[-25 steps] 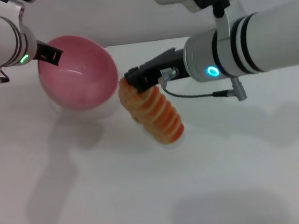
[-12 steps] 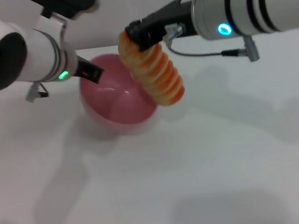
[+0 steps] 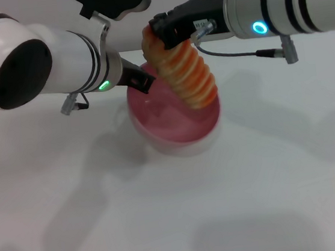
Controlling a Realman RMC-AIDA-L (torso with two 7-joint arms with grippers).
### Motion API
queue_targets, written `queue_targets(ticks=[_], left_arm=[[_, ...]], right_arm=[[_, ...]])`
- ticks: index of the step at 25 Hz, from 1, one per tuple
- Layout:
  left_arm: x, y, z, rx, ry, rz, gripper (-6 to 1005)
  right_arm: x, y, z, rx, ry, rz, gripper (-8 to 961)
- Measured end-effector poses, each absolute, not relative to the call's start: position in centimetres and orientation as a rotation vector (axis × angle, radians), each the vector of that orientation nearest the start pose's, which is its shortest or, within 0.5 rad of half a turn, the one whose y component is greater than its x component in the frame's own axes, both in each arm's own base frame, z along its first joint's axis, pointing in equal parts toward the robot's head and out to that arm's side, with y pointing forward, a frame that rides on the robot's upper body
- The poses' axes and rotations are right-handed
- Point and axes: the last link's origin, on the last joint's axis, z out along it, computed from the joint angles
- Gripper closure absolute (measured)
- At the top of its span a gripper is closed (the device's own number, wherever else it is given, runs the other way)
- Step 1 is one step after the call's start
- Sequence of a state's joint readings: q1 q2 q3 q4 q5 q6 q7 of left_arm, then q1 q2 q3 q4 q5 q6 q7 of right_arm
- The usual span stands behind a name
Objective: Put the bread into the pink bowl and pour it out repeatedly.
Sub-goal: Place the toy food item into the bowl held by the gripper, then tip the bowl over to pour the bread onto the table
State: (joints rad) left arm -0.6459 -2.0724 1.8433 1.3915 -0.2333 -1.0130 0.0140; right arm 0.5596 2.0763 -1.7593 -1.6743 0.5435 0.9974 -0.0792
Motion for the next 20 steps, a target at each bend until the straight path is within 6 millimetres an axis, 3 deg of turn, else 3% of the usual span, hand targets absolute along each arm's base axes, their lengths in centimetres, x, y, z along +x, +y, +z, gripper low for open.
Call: queue_targets(ticks=[10, 16, 20], left_arm=[[-10.6, 38.8, -5.1, -2.273, -0.631, 0.177, 957], [-10.7, 38.8, -5.2, -2.27, -0.64, 0.171, 956], [-10.7, 38.9, -5.1, -2.268, -0.641, 0.167, 956]], right_arm=[[6.6, 36.3, -2.3, -2.367, 0.701, 0.283, 911], [7.4, 35.9, -2.0, -2.344, 0.688, 0.314, 700], [8.1, 35.8, -0.4, -2.254, 0.546, 0.406, 506]])
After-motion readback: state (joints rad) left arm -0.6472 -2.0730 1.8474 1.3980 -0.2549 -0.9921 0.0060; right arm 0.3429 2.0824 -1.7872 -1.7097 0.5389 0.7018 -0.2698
